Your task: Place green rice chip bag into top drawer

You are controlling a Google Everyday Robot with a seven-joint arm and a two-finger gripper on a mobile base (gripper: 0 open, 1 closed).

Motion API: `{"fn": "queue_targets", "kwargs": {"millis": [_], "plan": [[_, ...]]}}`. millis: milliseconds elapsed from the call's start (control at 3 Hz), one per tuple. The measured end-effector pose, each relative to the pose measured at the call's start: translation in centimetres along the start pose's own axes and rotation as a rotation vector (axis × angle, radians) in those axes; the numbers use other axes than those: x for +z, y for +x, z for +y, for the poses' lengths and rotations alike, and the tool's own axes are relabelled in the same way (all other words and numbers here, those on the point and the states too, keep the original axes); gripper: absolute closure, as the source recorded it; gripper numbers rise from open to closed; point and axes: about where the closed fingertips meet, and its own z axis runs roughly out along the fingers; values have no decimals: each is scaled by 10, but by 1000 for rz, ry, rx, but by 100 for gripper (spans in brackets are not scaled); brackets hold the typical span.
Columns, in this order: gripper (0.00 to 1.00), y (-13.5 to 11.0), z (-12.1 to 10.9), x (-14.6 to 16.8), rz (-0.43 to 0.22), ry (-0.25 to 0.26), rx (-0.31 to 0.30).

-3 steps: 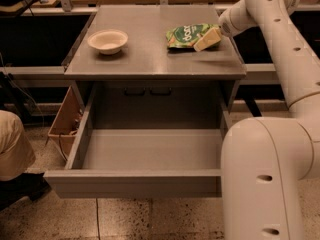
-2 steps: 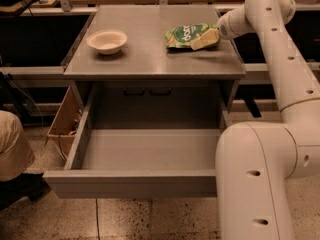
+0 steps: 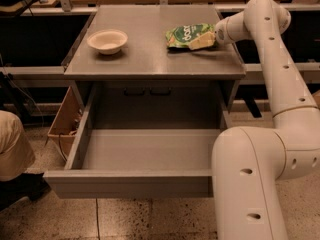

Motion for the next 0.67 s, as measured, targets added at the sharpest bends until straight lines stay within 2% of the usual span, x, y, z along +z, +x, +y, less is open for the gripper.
{"fn": "queue_targets", "kwargs": {"millis": [333, 667], "plan": [[41, 7, -3, -1, 3, -5, 24], [64, 0, -7, -19, 2, 4, -1]]}}
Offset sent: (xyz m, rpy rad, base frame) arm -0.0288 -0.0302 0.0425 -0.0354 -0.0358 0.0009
